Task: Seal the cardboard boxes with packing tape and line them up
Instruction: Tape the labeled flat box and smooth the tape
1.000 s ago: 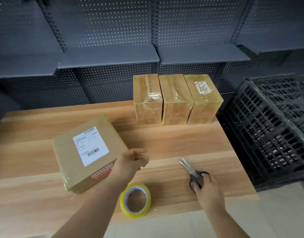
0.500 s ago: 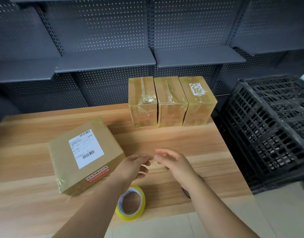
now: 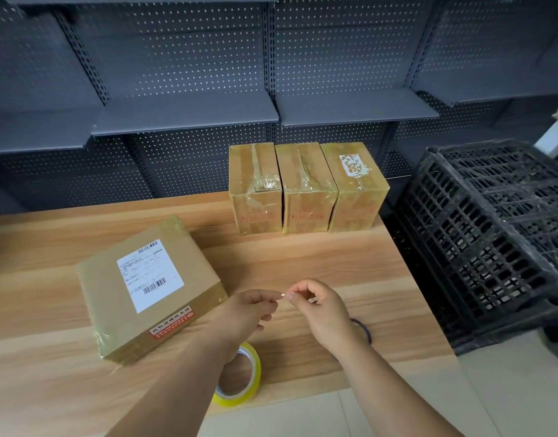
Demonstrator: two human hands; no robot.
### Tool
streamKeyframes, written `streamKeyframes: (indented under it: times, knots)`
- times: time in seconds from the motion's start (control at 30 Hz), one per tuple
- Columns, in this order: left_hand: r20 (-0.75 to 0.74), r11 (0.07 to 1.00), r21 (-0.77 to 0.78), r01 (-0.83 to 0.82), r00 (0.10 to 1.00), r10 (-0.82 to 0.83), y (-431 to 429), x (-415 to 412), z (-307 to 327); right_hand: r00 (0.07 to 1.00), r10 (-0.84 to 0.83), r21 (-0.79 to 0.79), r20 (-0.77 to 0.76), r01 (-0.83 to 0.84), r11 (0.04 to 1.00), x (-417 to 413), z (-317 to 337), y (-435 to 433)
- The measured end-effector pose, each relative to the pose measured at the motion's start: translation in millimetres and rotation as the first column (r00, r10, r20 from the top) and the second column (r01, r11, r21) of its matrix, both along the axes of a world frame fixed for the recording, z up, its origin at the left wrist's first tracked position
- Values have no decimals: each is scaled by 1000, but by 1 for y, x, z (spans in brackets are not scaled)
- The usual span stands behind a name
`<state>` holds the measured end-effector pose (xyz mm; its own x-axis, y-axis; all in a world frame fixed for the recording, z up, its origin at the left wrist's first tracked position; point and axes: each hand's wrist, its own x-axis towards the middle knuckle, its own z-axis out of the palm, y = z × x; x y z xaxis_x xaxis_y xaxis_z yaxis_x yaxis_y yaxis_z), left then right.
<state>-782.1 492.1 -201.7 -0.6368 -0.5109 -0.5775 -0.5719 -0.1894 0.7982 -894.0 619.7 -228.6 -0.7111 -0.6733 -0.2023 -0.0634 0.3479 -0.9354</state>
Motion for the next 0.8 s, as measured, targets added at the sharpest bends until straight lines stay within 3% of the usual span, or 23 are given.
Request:
streamKeyframes:
  times: [0.17,0.27,0.4,0.53,0.8]
  knots:
    - [-21,992,-123,-22,1000,19,-6,9,-15,981,-150,-48,119,157,986,-15,-19,14]
    - [-7,926,-376,23,1000,-28,-3,12,-24,950,-260,42,173,257,966,-31,-38,25]
    - [5,837,-541,81,996,-93,0,20,-38,926,-370,172,78,353,919,-61,-66,41]
    - [12,798,-595,99,993,-115,-5,33,-55,944,-321,295,-71,328,898,-85,-92,47]
    - [31,802,-598,18,1000,1,-20,64,-71,946,-130,472,-298,264,841,-101,-122,33]
